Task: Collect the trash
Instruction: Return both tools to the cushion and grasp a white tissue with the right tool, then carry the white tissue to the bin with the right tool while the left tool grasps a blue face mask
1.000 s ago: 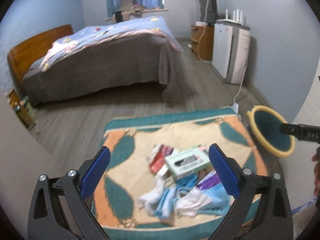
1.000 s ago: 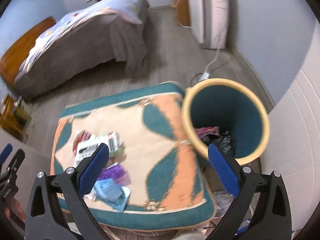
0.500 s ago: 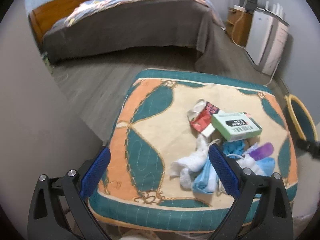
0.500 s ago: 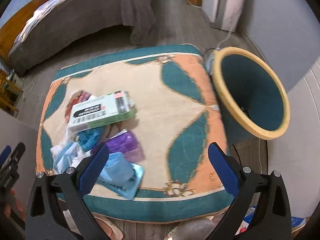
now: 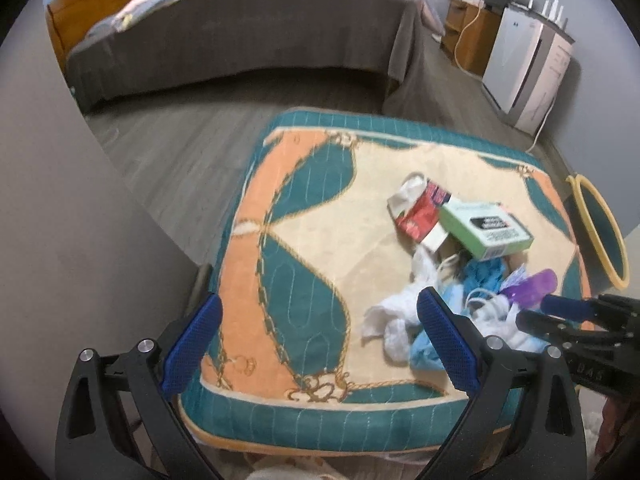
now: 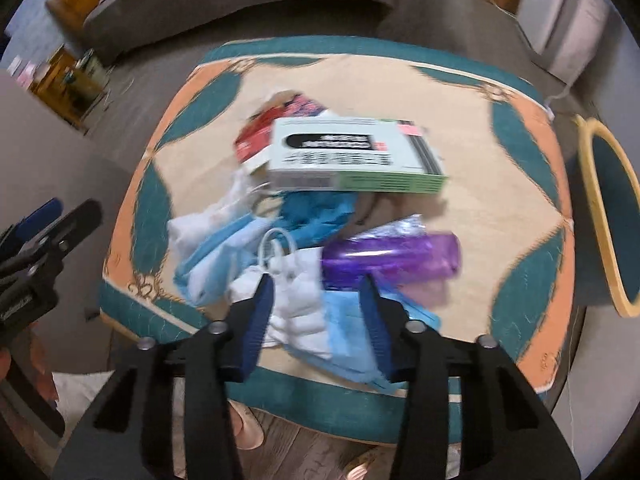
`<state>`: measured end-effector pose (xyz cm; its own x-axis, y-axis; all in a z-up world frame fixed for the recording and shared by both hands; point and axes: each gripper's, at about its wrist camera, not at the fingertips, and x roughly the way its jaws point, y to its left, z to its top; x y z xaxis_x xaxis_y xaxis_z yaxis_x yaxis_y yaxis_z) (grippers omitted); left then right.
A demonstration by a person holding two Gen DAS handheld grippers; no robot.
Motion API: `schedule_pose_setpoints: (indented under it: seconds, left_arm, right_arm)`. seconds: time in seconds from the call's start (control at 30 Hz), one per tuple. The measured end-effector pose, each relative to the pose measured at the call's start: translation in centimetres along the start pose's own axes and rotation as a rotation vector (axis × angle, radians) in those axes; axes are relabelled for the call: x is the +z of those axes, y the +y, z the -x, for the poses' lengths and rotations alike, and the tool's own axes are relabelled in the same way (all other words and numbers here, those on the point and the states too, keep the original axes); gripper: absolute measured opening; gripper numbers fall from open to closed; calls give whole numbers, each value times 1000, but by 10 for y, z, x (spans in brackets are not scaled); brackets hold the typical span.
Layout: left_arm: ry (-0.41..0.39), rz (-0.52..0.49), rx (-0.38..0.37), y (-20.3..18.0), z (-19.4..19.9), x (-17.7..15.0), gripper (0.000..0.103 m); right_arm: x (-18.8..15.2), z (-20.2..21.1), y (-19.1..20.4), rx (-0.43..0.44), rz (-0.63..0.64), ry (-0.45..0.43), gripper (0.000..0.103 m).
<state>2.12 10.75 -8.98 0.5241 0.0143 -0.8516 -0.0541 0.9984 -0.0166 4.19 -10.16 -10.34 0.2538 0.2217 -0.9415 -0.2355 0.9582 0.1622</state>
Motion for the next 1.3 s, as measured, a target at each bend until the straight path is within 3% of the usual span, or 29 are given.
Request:
schedule_pose_setpoints:
  seconds: [0.23,0.4,0.43,0.47,0.5,0.7,0.9,1.03,1.2,1.3]
  left_arm:
    - [38,-3,-8,0,-12,0,97]
    - [36,-4,-16,-5,-15,4,97]
    - [38,-9,-17,-6,-15,3,97]
    - [38,-15,-17,-8,-16,3,97]
    - [38,-23,-16,-10,-16,3,97]
    - [34,-29,-25,-13,-13,4,96]
    - [40,-36,-85,-27,-12,2,95]
    - [64,-112,-105,-47,-17,-8,93]
    - [151,-179,-165,-74,-32,-23,73]
    - [205,-227,-173,-87,-43,-32,50]
  right_arm:
    - [4,10,12,27,68,-33,39]
    - [-2,-14,7,11,66,66,39]
    - [-2,-17,7,18,70,77,33]
    - [-2,-18,9,37,80,79,11]
    - [-1,-18,11,57,95,81,2]
    - [6,18,11,51,142,-13,1]
    - [27,78,-35,15,95,-113,1]
    - [27,90,-60,19,44,-167,1]
    - [25,85,-79,17,-18,-158,1]
    - [25,84,-77,13,-3,-165,1]
